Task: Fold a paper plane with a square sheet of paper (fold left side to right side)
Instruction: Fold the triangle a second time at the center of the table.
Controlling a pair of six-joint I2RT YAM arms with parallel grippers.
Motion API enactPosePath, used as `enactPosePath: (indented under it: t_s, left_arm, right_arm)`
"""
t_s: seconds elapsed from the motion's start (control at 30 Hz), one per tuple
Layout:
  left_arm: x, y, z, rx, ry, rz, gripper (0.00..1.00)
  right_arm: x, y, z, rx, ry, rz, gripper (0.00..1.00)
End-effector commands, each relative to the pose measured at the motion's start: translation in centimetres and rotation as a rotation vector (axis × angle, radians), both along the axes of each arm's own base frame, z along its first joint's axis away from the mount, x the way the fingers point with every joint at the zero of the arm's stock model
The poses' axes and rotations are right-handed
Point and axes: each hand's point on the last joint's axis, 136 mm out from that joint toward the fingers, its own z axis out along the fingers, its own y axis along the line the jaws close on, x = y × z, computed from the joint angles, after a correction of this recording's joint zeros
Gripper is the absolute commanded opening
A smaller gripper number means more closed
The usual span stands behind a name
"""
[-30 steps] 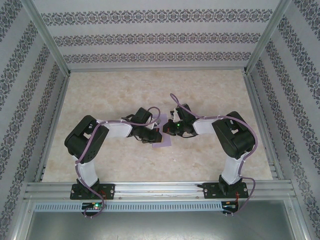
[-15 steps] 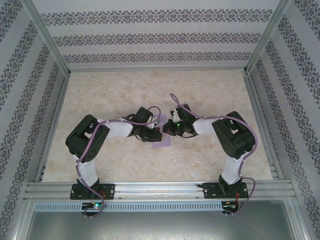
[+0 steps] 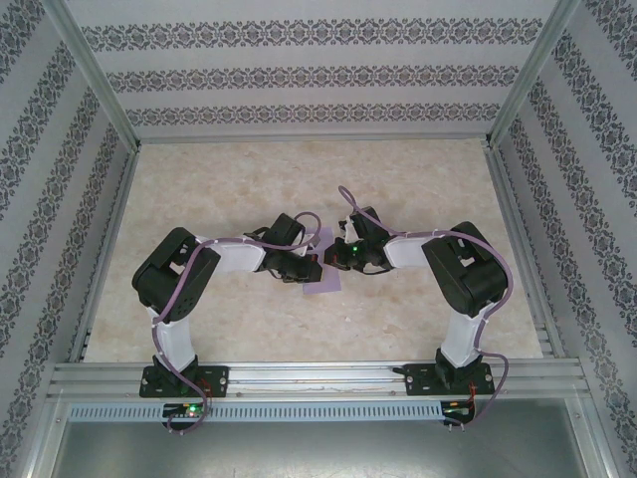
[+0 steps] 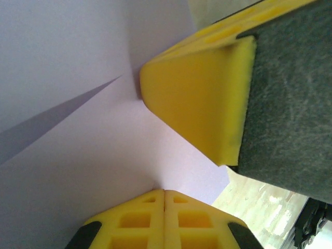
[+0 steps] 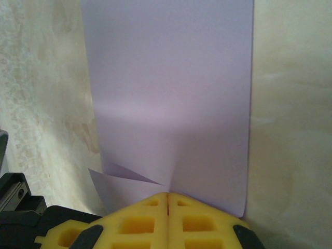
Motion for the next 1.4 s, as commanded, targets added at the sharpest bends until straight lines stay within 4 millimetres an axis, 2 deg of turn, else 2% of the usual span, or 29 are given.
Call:
enactPosePath:
  t_s: [0.0,0.17,0.37,0.83,1.1,1.37]
  left_arm:
    - [-1.1,1.2,-1.8,0.057,0.015,-0.014,0.0]
    - [-2.1,1.8,-2.0,0.066,0.023,-0.028,0.0]
    - [-3.4,2.6,-2.1,0.077,0.028,-0.047,0.07]
    - [-4.9,3.6,-1.9,0.077,0.019,-0.063,0.15]
    - [-6.1,4.1,-1.7,0.062,0.02,-0.077,0.14]
    - [-6.4,4.3,-1.3,0.06,0.009,-0.089,0.12]
  right_arm:
    - [-2.6,-2.6,-4.5,-0.142,0.126,-0.019,0.0]
    - [-2.6,-2.7,-4.6,-0.147,0.131,-0.017,0.0]
    - [-2.6,-2.9,-4.8,-0.155,0.134,-0.019,0.0]
    - [-2.8,-3.1,-5.0,-0.159,0.142,-0.018,0.0]
    - [-2.5,-2.9,-4.7,-0.153,0.137,-0.014,0.0]
    - [-2.2,-2.7,-4.0,-0.144,0.124,-0.01,0.0]
